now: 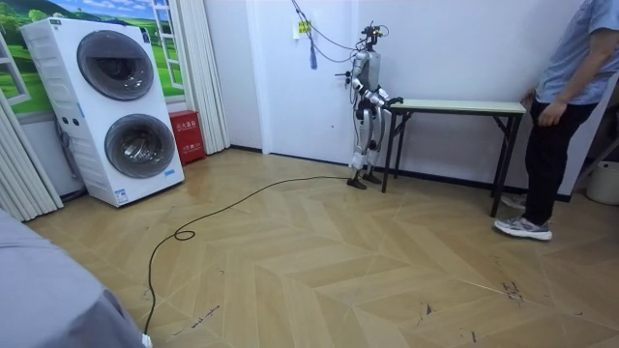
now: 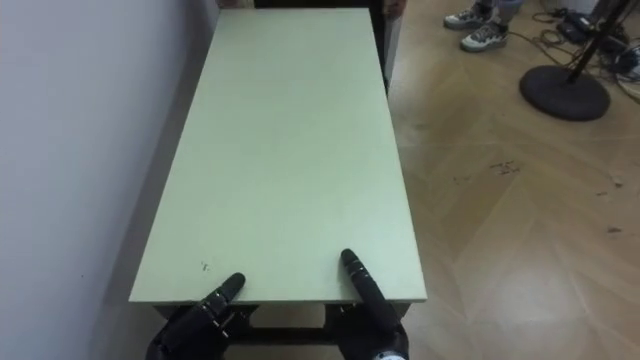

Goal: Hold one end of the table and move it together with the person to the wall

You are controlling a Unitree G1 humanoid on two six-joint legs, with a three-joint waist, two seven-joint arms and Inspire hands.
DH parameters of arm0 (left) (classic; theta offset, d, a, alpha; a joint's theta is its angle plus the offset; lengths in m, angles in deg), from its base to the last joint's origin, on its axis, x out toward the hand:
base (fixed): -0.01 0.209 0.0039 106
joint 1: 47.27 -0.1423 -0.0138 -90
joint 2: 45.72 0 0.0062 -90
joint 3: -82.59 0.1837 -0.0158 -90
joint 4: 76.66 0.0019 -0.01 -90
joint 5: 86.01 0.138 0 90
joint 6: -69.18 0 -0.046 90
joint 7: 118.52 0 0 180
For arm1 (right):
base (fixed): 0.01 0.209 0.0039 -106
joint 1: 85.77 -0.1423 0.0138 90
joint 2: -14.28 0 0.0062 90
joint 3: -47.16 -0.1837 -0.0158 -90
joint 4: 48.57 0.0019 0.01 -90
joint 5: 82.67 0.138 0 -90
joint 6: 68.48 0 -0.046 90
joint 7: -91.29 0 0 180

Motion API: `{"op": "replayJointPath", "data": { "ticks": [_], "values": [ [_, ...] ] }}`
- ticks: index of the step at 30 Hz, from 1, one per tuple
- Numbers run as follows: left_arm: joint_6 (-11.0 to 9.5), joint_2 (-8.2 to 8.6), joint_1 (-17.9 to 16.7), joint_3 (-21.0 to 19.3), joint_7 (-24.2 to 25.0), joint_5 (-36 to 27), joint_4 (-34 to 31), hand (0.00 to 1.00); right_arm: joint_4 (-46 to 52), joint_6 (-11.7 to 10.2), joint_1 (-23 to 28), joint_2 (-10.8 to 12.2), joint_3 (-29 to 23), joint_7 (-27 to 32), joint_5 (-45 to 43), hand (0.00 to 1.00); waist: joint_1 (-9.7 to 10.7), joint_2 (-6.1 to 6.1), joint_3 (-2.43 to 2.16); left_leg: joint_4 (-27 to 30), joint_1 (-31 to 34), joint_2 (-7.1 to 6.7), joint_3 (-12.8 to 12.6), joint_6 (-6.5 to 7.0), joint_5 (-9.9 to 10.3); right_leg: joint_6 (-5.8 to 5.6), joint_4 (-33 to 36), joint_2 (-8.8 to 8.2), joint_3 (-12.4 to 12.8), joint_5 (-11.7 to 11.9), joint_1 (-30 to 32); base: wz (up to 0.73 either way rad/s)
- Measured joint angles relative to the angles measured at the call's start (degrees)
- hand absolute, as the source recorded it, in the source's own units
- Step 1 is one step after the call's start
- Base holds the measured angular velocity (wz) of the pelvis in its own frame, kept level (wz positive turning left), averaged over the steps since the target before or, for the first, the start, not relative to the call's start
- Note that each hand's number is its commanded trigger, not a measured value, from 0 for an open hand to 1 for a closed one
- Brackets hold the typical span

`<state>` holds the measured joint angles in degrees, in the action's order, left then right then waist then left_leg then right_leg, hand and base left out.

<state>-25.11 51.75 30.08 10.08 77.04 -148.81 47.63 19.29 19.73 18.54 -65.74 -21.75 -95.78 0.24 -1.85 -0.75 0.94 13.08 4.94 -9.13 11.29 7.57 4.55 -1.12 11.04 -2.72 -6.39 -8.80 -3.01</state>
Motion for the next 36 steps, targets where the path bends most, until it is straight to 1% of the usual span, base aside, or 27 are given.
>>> {"op": "replayJointPath", "data": {
  "ticks": [1,3,5,6,8,9,12,15,20,23,25,26,27,29,31,32,33,35,36],
  "values": [
    [0.0,0.03,0.11,-0.05,0.23,0.0,0.26,0.0,-0.56,0.08,-0.09,-0.01,-0.11,-0.97,-0.05,0.0,0.0,-0.07,-0.04,0.0,0.02,-0.12,0.21,0.0,0.0,-0.04,-0.33,0.0,0.08,-0.03,-0.04,0.0],
    [0.09,0.1,0.44,-0.45,1.36,0.0,1.36,0.0,-4.32,0.45,-0.66,-0.63,-0.43,-6.67,-2.65,0.0,0.03,-0.42,-0.07,-0.01,0.02,-0.48,0.93,-0.04,-0.05,-0.08,-0.35,-0.03,0.21,-0.05,-0.11,0.0],
    [0.16,0.11,0.4,-0.44,2.12,0.01,1.8,0.0,-6.16,0.75,-0.7,-1.48,-0.4,-8.77,-4.52,0.0,-0.07,-0.57,-0.15,-0.02,0.0,-0.57,1.15,-0.04,-0.05,-0.11,-0.35,-0.03,0.14,-0.15,-0.18,0.0],
    [0.15,0.1,0.29,-0.46,2.62,0.27,2.15,0.0,-6.45,0.75,-0.72,-1.63,-0.4,-9.55,-4.73,0.0,-0.1,-0.56,-0.09,-0.06,0.02,-0.59,1.21,-0.07,-0.07,-0.08,-0.38,-0.05,0.02,-0.32,-0.14,0.0],
    [0.16,0.11,0.33,-0.58,3.21,0.53,2.56,0.0,-6.9,0.81,-0.69,-1.64,-0.4,-10.66,-4.8,0.0,-0.03,-0.56,-0.11,-0.26,-0.01,-0.59,1.22,-0.24,-0.18,-0.03,-0.41,-0.07,-0.12,-0.66,-0.16,0.05],
    [0.18,0.1,0.27,-0.81,3.67,0.53,2.75,0.0,-7.09,1.15,-0.69,-1.7,-0.42,-11.21,-5.03,0.0,-0.04,-0.5,-0.09,-0.31,0.01,-0.56,0.94,-0.56,-0.37,0.0,-0.55,-0.15,-0.32,-1.1,-0.17,0.08],
    [0.21,0.1,0.1,-0.89,4.44,0.64,2.92,0.0,-8.77,1.92,-0.93,-2.15,-0.56,-13.35,-6.38,0.0,-0.04,-0.26,-0.13,-0.32,-0.05,-0.4,-0.04,-0.63,-0.28,-0.03,-0.54,-0.35,-1.14,-1.8,-0.46,0.12],
    [0.24,0.06,-0.24,-1.0,5.36,0.78,3.11,0.0,-9.51,2.64,-0.9,-2.69,-0.56,-14.82,-7.03,0.0,-0.12,-0.07,-0.08,-0.35,-0.5,-0.47,0.0,-0.55,0.0,-0.17,-0.88,-0.36,-1.21,-1.98,-1.11,0.03],
    [0.3,0.05,-0.4,-1.61,6.16,2.23,3.41,0.0,-10.87,3.56,-1.33,-2.8,-1.19,-16.6,-8.62,0.0,-0.14,0.17,-0.09,-0.34,-0.66,-0.48,0.08,-0.52,0.13,-0.22,-1.29,-0.31,-1.26,-1.99,-1.82,0.0],
    [0.31,0.05,0.05,-1.55,6.74,2.28,3.93,0.0,-10.91,4.37,-1.4,-2.76,-1.78,-16.91,-9.07,0.0,-0.09,0.22,-0.09,-0.32,-0.71,-0.48,0.1,-0.52,0.12,-0.2,-1.27,-0.31,-1.27,-1.98,-1.86,0.0],
    [0.77,0.04,0.55,-1.59,7.23,2.21,3.53,0.0,-10.66,4.45,-1.45,-2.76,-1.86,-17.14,-8.95,0.0,-0.1,0.35,-0.06,-0.17,-0.43,-0.5,0.26,-0.53,0.12,-0.24,-1.23,-0.31,-1.5,-2.0,-1.62,0.03],
    [1.07,0.01,0.64,-1.66,7.58,2.08,3.37,0.0,-10.11,4.83,-1.44,-2.88,-1.96,-17.41,-8.93,0.0,-0.07,0.51,-0.03,-0.02,-0.23,-0.46,0.14,-0.56,0.14,-0.3,-1.22,-0.32,-1.57,-2.04,-1.19,0.0],
    [1.23,0.01,0.74,-1.72,7.96,1.71,3.36,0.0,-9.31,5.24,-1.31,-2.91,-1.99,-17.67,-8.99,0.0,0.07,0.73,-0.12,0.23,0.27,-0.31,-0.35,-0.57,0.2,-0.32,-1.16,-0.3,-1.69,-2.05,-0.96,0.04],
    [1.25,-0.02,1.01,-1.74,8.82,1.72,3.25,0.0,-8.18,5.45,-0.94,-3.23,-1.99,-18.63,-9.0,0.0,0.0,0.85,-0.12,0.62,0.7,-0.12,-1.08,-0.51,0.32,-0.16,-1.11,-0.22,-1.76,-1.9,-0.93,0.04],
    [1.27,0.04,0.99,-1.75,9.0,1.7,2.42,0.0,-6.19,5.6,-0.48,-3.8,-1.98,-19.49,-9.07,0.0,-0.03,0.98,-0.04,1.38,1.41,-0.12,-1.1,-0.44,0.65,-0.18,-0.99,-0.16,-1.79,-1.88,-0.62,0.0],
    [1.39,-0.06,0.99,-1.71,9.18,1.76,1.7,0.0,-4.96,5.61,-0.24,-4.29,-1.96,-20.71,-9.47,0.0,-0.04,1.0,-0.01,2.39,2.03,-0.09,-1.07,-0.44,1.12,-0.2,-0.69,-0.04,-1.78,-1.86,-0.1,0.0],
    [1.5,-0.24,1.11,-1.62,9.85,1.79,1.61,0.0,-4.36,5.53,-0.2,-4.99,-2.0,-21.74,-10.53,0.0,-0.01,0.87,0.08,3.17,2.6,-0.08,-0.81,-0.32,1.42,-0.14,-0.2,0.03,-1.75,-1.74,0.16,0.0],
    [1.88,-0.26,1.12,-1.43,10.52,2.08,1.12,0.0,-4.04,5.44,-0.45,-5.1,-2.18,-22.88,-11.48,0.0,-0.02,0.44,0.28,3.91,2.81,-0.16,-0.76,-0.09,1.84,-0.23,-0.06,0.03,-1.66,-1.56,0.13,0.0],
    [2.01,-0.75,1.05,-0.44,10.91,2.24,-0.51,0.0,-4.02,5.39,-0.64,-5.21,-2.23,-23.41,-11.53,0.0,-0.01,0.18,0.41,4.26,2.97,-0.33,-0.46,0.0,2.02,-0.29,0.71,-0.08,-1.64,-1.66,0.89,0.0]
  ]
}}
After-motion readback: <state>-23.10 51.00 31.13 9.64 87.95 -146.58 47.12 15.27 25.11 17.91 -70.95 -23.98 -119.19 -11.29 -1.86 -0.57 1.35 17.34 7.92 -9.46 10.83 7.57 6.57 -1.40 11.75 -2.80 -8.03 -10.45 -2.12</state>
